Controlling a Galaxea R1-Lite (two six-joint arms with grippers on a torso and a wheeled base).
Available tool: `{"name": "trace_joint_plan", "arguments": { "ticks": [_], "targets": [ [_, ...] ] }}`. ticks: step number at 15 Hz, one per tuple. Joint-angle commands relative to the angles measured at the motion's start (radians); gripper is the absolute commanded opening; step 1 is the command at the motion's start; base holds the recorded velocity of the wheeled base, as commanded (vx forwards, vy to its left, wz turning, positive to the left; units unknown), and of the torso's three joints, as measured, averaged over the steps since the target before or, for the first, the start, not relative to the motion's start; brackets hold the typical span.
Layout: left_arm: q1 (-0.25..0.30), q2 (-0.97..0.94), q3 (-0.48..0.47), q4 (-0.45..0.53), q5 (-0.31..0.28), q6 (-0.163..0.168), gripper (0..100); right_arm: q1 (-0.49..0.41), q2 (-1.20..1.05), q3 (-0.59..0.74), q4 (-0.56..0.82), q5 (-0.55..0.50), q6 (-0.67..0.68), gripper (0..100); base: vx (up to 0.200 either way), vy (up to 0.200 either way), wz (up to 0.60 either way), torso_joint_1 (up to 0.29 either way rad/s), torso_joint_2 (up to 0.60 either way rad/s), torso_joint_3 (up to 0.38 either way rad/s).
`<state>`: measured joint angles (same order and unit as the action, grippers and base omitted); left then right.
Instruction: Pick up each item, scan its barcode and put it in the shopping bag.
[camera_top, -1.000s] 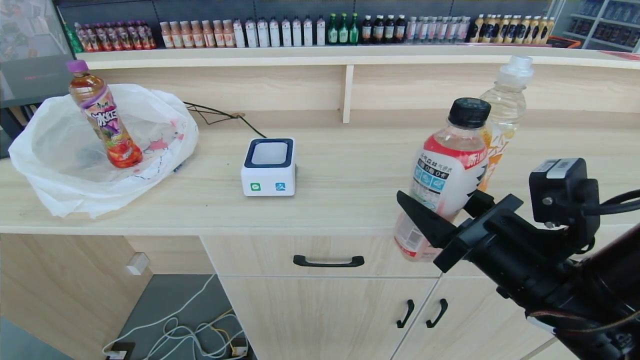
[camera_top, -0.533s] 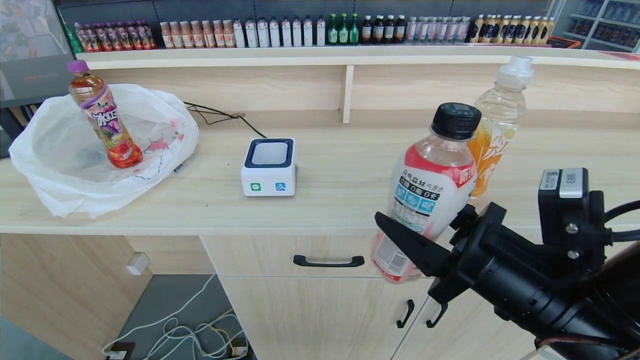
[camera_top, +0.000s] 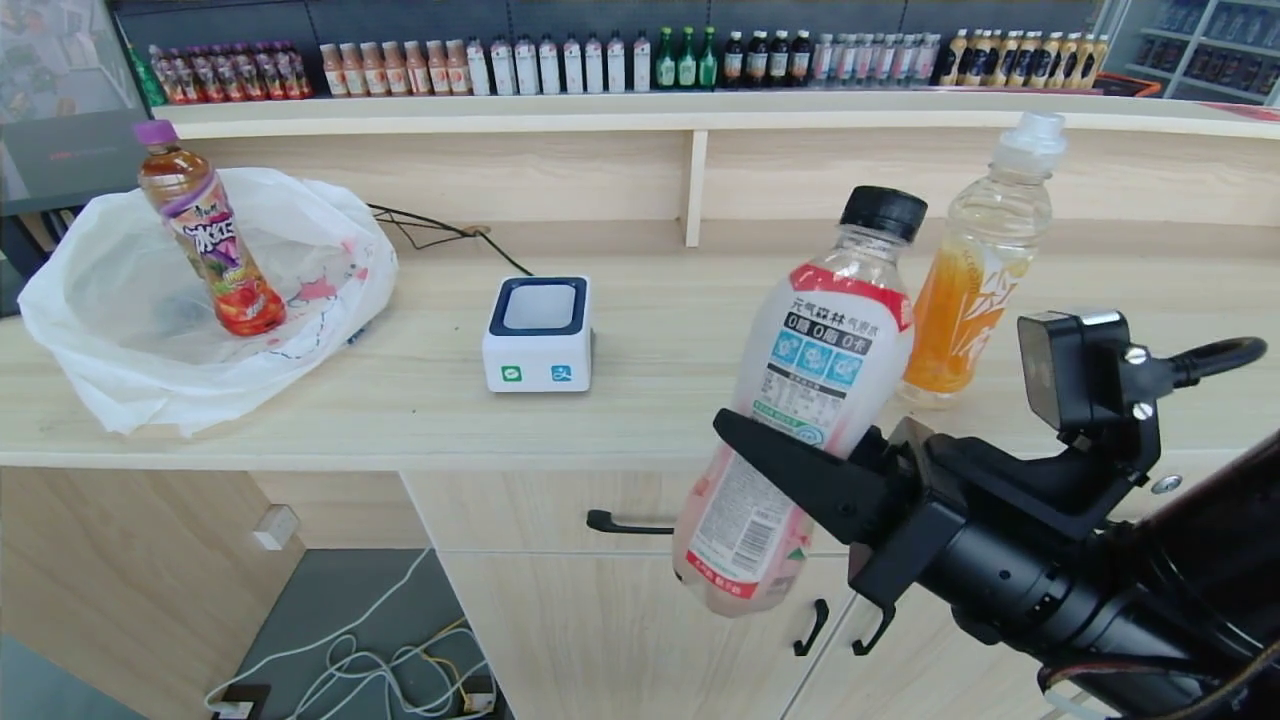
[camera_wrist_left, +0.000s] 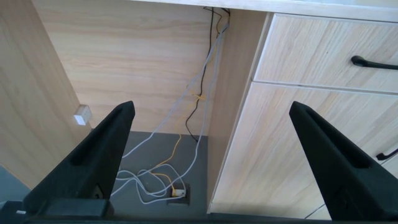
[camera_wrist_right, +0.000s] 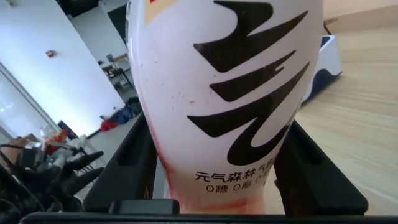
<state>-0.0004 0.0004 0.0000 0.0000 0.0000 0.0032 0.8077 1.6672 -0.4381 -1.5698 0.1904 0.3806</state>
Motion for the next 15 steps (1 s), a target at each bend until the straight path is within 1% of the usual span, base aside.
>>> {"name": "trace_joint_plan", "arguments": {
  "ticks": [1, 3, 7, 8, 12, 15],
  "targets": [
    [0.0, 0.0, 0.0, 0.0, 0.0, 0.0, 100, 0.021, 0.008, -0.047, -0.001, 0.0, 0.061, 0, 0.0, 0.0, 0.0, 0.0, 0.0, 0.0],
    [0.0, 0.0, 0.0, 0.0, 0.0, 0.0, 100, 0.054, 0.003, -0.057, -0.001, 0.0, 0.149, 0, 0.0, 0.0, 0.0, 0.0, 0.0, 0.0],
    [0.0, 0.0, 0.0, 0.0, 0.0, 0.0, 100, 0.113, -0.004, -0.088, -0.001, 0.001, 0.224, 0, 0.0, 0.0, 0.0, 0.0, 0.0, 0.0],
    [0.0, 0.0, 0.0, 0.0, 0.0, 0.0, 100, 0.123, -0.009, -0.088, -0.001, 0.001, 0.261, 0, 0.0, 0.0, 0.0, 0.0, 0.0, 0.0],
    [0.0, 0.0, 0.0, -0.002, 0.0, 0.0, 100, 0.13, -0.009, -0.157, -0.001, 0.001, 0.366, 0, 0.0, 0.0, 0.0, 0.0, 0.0, 0.0],
    [0.0, 0.0, 0.0, -0.002, 0.0, 0.0, 100, 0.128, -0.024, -0.151, -0.001, 0.001, 0.391, 0, 0.0, 0.0, 0.0, 0.0, 0.0, 0.0]
  ]
}}
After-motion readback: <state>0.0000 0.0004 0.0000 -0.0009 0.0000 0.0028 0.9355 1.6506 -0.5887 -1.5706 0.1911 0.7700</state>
